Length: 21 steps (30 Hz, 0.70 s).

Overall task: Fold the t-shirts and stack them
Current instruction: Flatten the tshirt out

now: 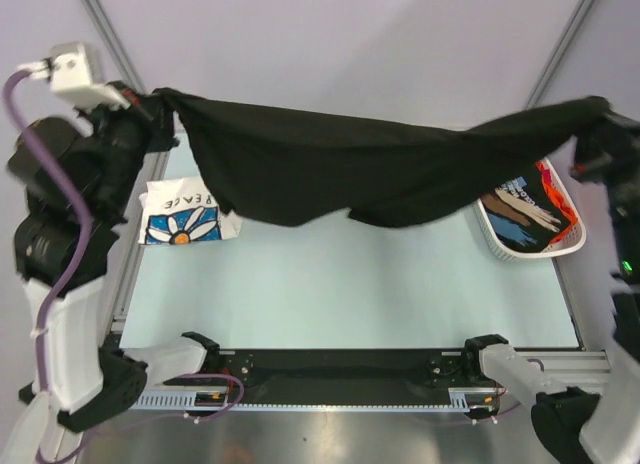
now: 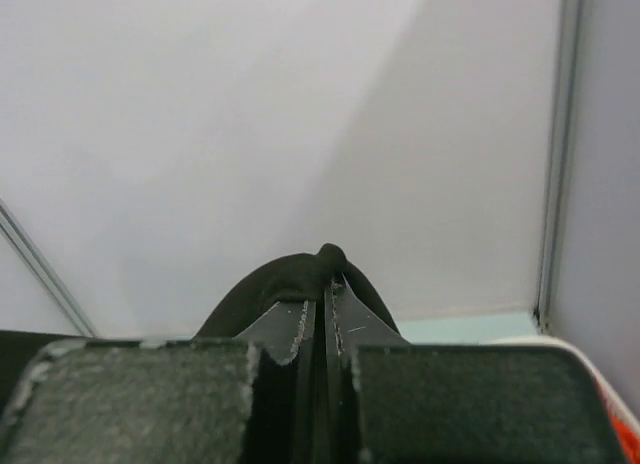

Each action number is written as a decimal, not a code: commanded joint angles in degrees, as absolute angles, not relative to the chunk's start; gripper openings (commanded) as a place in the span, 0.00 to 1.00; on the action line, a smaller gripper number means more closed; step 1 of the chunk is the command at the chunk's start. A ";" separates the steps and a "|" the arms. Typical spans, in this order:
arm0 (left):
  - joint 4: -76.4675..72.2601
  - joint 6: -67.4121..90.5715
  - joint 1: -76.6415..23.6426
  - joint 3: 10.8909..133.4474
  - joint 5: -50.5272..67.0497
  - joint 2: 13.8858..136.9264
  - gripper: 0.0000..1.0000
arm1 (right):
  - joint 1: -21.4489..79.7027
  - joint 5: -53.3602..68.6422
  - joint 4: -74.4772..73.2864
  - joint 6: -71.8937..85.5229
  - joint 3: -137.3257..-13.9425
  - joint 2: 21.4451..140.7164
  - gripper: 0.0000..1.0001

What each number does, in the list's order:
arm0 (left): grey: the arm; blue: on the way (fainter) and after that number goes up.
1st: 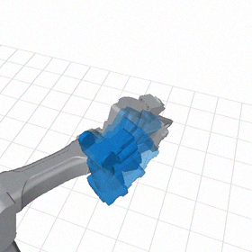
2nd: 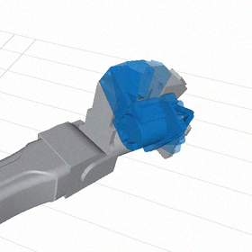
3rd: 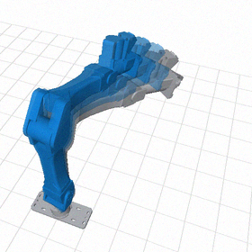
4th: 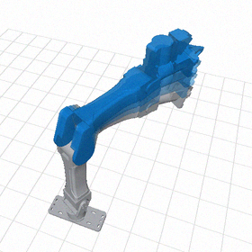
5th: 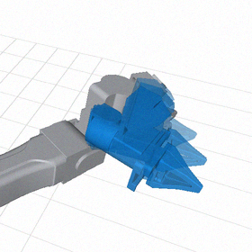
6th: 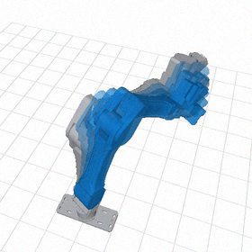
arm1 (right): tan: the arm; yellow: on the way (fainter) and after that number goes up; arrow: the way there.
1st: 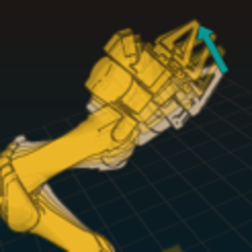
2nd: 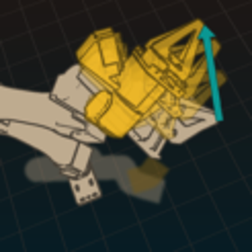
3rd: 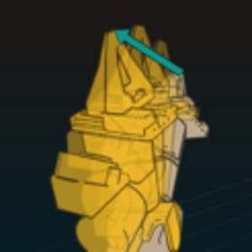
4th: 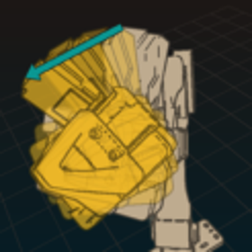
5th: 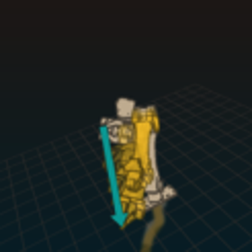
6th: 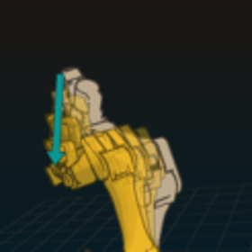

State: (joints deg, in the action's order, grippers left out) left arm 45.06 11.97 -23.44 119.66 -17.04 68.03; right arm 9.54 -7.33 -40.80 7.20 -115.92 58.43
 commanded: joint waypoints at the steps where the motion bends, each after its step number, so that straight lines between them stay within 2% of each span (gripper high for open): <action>1: 39.12 11.95 -24.61 115.50 -17.66 60.75 0.00 | 9.14 -9.49 -43.49 5.54 -119.52 54.24 0.00; 4: 38.23 10.99 -24.61 114.34 -19.86 57.92 0.00 | 7.56 -10.28 -43.51 5.71 -119.53 53.09 0.00; 10: 40.16 8.26 -24.61 116.45 -24.25 65.11 0.00 | 7.03 -14.14 -39.30 5.71 -116.72 58.52 0.00; 13: 39.82 9.22 -24.00 114.88 -23.12 73.18 0.00 | 7.12 -16.00 -36.83 7.20 -113.47 65.72 0.00; 17: 36.66 15.54 -19.78 108.40 -14.16 80.58 0.00 | 6.94 -12.31 -33.58 8.96 -108.83 75.66 0.00; 21: 32.08 14.68 -18.37 105.82 -10.55 89.54 0.00 | 6.77 -10.82 -23.58 7.47 -103.71 88.02 0.00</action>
State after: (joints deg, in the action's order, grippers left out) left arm 34.54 13.30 -19.92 108.38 -15.86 82.46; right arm 7.20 -11.94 -31.68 7.92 -108.16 78.50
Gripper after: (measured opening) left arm 0.005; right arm 0.021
